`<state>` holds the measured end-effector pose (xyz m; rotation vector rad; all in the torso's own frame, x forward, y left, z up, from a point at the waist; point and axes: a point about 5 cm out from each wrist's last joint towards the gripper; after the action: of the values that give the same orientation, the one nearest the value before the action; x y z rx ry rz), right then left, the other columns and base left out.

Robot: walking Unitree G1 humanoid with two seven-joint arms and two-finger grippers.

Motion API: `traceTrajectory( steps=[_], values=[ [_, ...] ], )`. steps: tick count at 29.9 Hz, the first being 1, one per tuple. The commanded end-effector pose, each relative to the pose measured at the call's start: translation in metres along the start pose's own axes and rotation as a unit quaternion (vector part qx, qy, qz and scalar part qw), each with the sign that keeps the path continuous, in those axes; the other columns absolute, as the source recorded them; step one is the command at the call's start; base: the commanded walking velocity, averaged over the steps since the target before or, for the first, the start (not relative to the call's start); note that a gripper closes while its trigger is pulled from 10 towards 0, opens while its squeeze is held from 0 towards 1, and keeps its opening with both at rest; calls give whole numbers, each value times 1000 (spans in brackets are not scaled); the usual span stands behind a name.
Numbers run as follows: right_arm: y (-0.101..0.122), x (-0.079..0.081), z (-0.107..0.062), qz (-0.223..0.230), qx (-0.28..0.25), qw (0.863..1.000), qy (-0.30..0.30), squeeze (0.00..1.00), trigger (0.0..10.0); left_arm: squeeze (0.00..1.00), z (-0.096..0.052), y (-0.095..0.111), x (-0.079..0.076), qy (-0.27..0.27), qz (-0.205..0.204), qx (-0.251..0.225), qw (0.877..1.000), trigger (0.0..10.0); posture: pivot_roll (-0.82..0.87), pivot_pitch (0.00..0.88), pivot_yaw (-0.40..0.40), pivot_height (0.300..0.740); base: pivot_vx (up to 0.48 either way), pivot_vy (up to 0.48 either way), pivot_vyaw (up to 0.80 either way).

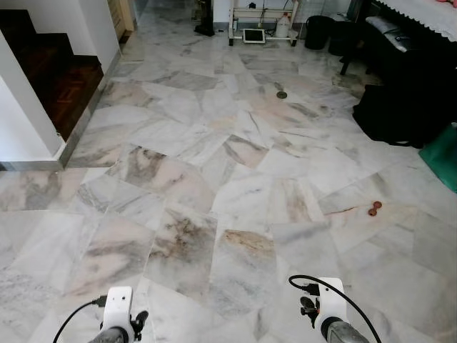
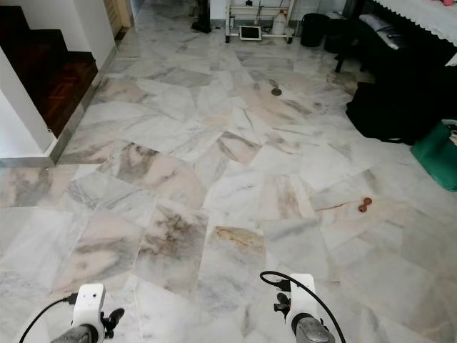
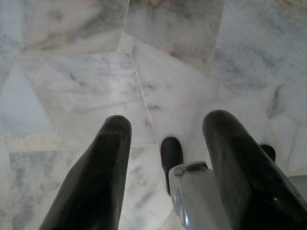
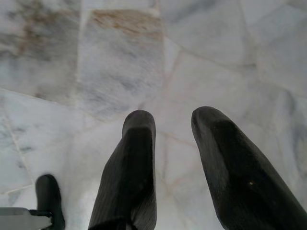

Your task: Setting the table

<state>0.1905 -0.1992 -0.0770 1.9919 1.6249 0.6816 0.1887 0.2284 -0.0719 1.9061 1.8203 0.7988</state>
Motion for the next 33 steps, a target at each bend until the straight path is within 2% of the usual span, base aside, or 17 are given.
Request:
traceTrajectory(
  steps=[1,4,9,15,22,28,33],
  values=[
    [-5,-6,-1,13,9,1000,-14,0,10000,0,-1,-5,3,4,1,9,1000,10000,53,0,-76,740,0,0,0],
    [-8,-11,-3,29,19,999,-29,0,10000,0,-1,-5,4,1,3,10,1000,10000,40,0,-76,740,0,0,0],
    [1,-7,0,9,17,1000,-8,0,10000,0,-1,-4,7,17,-11,17,1000,10000,-10,0,-53,740,0,0,0],
    [8,-3,3,34,6,999,-13,0,10000,0,2,10,5,11,-19,-4,1000,10000,-22,0,-28,740,0,0,0],
    [-4,1,1,39,24,999,-11,0,10000,0,2,9,4,9,-15,0,1000,10000,-6,0,-32,740,0,0,0],
    [-9,-3,-1,46,28,998,-20,0,10000,0,1,5,7,17,-29,4,999,10000,-9,0,-36,740,0,0,0],
    [-9,-13,-2,52,32,998,-32,0,10000,0,0,1,8,19,-33,8,999,10000,-13,0,-34,740,0,0,-268]
  ],
)
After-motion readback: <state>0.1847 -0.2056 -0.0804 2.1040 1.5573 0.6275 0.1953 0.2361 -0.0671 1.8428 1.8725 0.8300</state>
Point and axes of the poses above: a point about 5 cm out from each wrist's last joint towards the gripper, its own z axis pointing out of the wrist towards the gripper, its own y axis along the axis of the wrist's last joint, x = y × z, and after that the axes turned 7 degrees about z, right-handed
